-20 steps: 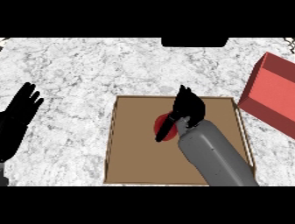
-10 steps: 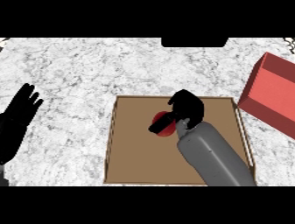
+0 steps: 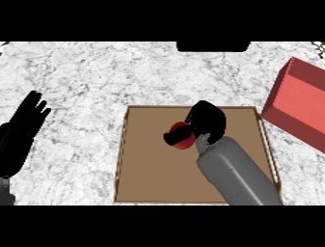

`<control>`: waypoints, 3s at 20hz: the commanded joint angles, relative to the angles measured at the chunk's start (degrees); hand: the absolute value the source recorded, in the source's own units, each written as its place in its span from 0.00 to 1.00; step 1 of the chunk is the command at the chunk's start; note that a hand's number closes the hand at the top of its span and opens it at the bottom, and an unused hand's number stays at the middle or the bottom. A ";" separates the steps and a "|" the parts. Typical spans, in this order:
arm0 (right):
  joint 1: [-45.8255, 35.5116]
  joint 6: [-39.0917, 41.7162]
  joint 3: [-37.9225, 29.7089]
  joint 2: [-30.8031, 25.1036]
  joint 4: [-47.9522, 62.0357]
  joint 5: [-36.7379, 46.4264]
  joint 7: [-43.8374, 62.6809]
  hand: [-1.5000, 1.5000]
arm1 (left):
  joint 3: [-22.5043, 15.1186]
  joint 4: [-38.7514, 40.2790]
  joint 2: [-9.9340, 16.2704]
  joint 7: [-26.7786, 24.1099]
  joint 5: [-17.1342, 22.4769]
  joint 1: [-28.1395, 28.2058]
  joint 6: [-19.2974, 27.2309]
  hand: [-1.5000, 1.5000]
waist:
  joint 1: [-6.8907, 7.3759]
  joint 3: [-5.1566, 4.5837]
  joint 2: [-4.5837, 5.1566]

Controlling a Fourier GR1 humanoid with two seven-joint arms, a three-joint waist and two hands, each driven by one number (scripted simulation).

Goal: Pick the pear from the tray and place it in the cardboard box

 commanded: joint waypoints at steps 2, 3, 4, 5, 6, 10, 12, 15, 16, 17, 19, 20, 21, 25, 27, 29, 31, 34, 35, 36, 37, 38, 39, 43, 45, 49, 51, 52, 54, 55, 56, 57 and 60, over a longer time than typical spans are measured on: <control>9.20 9.01 7.24 -8.86 -8.34 -3.37 -16.49 1.00 | 1.84 0.89 0.40 -1.62 0.55 1.13 -1.08 0.50 | -1.25 0.02 -0.22; 9.55 11.15 10.49 -10.34 -9.76 -3.45 -21.29 1.00 | 2.31 1.21 0.83 -0.06 1.04 0.65 -0.60 0.50 | -1.48 0.06 -0.35; 9.93 13.13 13.31 -11.56 -11.70 -3.60 -24.69 1.00 | 1.66 -0.03 0.45 -1.27 0.49 1.66 -0.78 0.50 | -1.05 0.06 -0.75; 9.52 14.48 15.80 -12.62 -13.67 -3.88 -29.24 1.00 | 1.45 0.72 0.14 -1.12 0.56 1.26 -0.78 0.50 | -1.12 0.06 -0.67; 12.02 13.90 17.00 -16.89 -16.45 -2.80 -32.59 1.00 | 1.09 0.64 -0.40 -1.11 0.34 2.31 -0.39 0.50 | -2.19 0.09 -0.92; 17.27 12.53 13.90 -32.43 -30.42 -2.94 -42.57 1.00 | 2.53 -0.72 0.70 -0.62 1.24 4.04 -1.22 0.50 | -2.79 0.04 -0.80; 20.44 10.66 11.37 -38.72 -37.00 -3.27 -46.59 1.00 | 1.15 -1.33 -1.13 -1.27 -0.45 3.37 0.72 0.50 | -3.61 0.04 -0.79; 24.20 8.39 4.66 -45.04 -45.22 -5.91 -50.28 1.00 | 2.67 -2.98 0.67 -0.95 1.02 5.24 -1.84 0.50 | -2.21 0.03 -0.55; 26.96 7.55 3.44 -47.65 -49.02 -6.24 -51.47 1.00 | 4.51 -1.36 1.98 0.23 2.08 3.37 -2.13 0.50 | -3.05 0.02 -0.58; 28.47 5.81 0.47 -48.90 -50.06 -7.70 -53.77 1.00 | 3.50 -0.74 0.51 -2.03 0.69 4.59 -1.94 0.50 | -2.70 0.03 -0.42; 27.73 6.56 -5.55 -50.65 -56.23 -11.04 -52.07 1.00 | 3.01 -0.13 0.02 -1.28 -0.52 2.78 -0.22 0.50 | -3.35 0.00 -0.47; 30.12 6.02 -5.77 -49.97 -60.66 -10.08 -48.75 1.00 | 3.56 0.25 0.47 -1.27 0.62 3.60 -1.95 0.50 | -2.97 -0.02 -0.49; 32.04 5.40 -9.59 -50.87 -62.40 -13.31 -49.57 1.00 | 4.21 0.46 0.55 -1.68 0.89 2.68 -2.04 0.50 | -3.34 0.00 -0.49; 35.88 5.04 -22.44 -51.35 -68.75 -19.99 -44.96 1.00 | 3.78 -3.28 0.62 1.36 0.43 4.05 -0.37 0.50 | -3.15 0.07 -0.64; 33.49 6.97 -31.63 -52.85 -65.74 -25.01 -44.27 1.00 | 3.77 -2.86 0.66 -0.98 0.76 6.02 -3.03 0.50 | -2.19 0.02 -0.40; 33.00 8.44 -36.97 -52.07 -64.77 -29.78 -41.63 1.00 | 5.67 -2.64 2.32 0.77 1.62 3.15 -3.21 0.50 | -1.99 0.01 -0.27; 37.05 9.15 -41.95 -51.31 -65.19 -28.55 -44.43 1.00 | 2.79 -3.09 -0.83 0.91 -1.21 3.44 -0.73 0.50 | -1.79 0.06 -0.20; 33.96 12.09 -47.34 -50.87 -58.09 -32.06 -46.37 1.00 | 3.60 -1.65 -0.29 0.94 -0.47 3.52 -3.51 0.50 | -0.76 0.03 0.01; 31.85 12.70 -46.67 -51.45 -57.85 -32.07 -43.78 1.00 | 0.32 0.78 -3.96 1.15 -4.13 -2.10 1.18 0.50 | -0.94 0.01 0.14; 29.92 14.82 -50.46 -53.60 -54.07 -34.85 -45.47 1.00 | 1.62 -4.75 -2.16 -0.41 -1.86 5.97 -3.10 0.50 | -0.13 0.01 0.01; 29.97 16.50 -49.76 -52.96 -53.83 -33.68 -45.44 1.00 | 3.74 -1.70 -1.20 3.10 -1.16 0.37 -2.30 0.50 | -0.35 0.01 0.11; 30.23 16.57 -49.83 -53.33 -48.60 -31.32 -51.70 1.00 | 2.63 -3.98 -2.13 1.99 -1.76 2.10 -2.45 0.50 | -0.09 0.03 0.15; 29.47 16.29 -49.71 -53.58 -46.60 -29.35 -52.44 1.00 | 4.42 -1.06 -1.15 0.38 -0.45 1.93 -5.14 0.50 | 0.00 0.02 0.21; 27.73 15.90 -47.45 -52.66 -39.42 -23.78 -59.52 1.00 | 2.84 -3.25 -4.33 0.41 -4.27 2.23 -1.43 0.50 | 0.27 0.03 0.21; 21.92 13.29 -42.73 -51.57 -34.31 -21.40 -60.70 1.00 | 6.20 -1.05 -0.85 3.46 -0.56 -0.93 -5.59 0.50 | 0.67 0.02 0.35; 23.86 12.79 -44.99 -48.73 -29.83 -19.08 -68.87 1.00 | 4.89 -0.11 -3.76 3.24 -3.52 -2.90 -3.88 0.50 | -0.04 0.02 0.21; 20.74 8.99 -41.21 -46.56 -22.42 -16.02 -72.18 1.00 | 5.69 1.33 -3.69 -0.34 -2.65 0.20 -6.90 0.50 | 0.51 0.03 0.33; 17.71 9.97 -38.68 -46.26 -23.03 -14.54 -68.52 1.00 | 2.93 -4.26 -5.43 5.22 -5.55 -0.28 -1.67 0.50 | 0.59 0.03 0.25; 15.37 9.25 -37.71 -45.72 -16.63 -13.39 -72.75 1.00 | 4.25 1.16 -5.35 3.51 -5.39 -3.73 -2.98 0.50 | 0.51 0.02 0.37; 17.32 8.14 -37.81 -43.73 -16.10 -12.96 -73.93 1.00 | 3.85 -0.07 -5.83 1.69 -5.80 -1.17 -3.98 0.50 | 0.42 0.02 0.30; 15.23 6.12 -34.81 -41.96 -14.56 -10.25 -72.87 1.00 | 4.54 3.00 -5.57 -1.57 -5.23 -1.05 -6.45 0.50 | 0.67 0.01 0.40; 17.70 6.50 -35.88 -42.48 -11.90 -10.26 -76.67 1.00 | 3.88 -0.99 -6.33 2.31 -6.02 -1.07 -3.17 0.50 | 0.50 0.04 0.31; 15.60 15.98 -35.95 -45.73 -8.64 -13.86 -74.47 1.00 | 4.79 -1.19 -5.33 1.09 -4.84 1.79 -5.98 0.50 | 0.66 0.01 0.27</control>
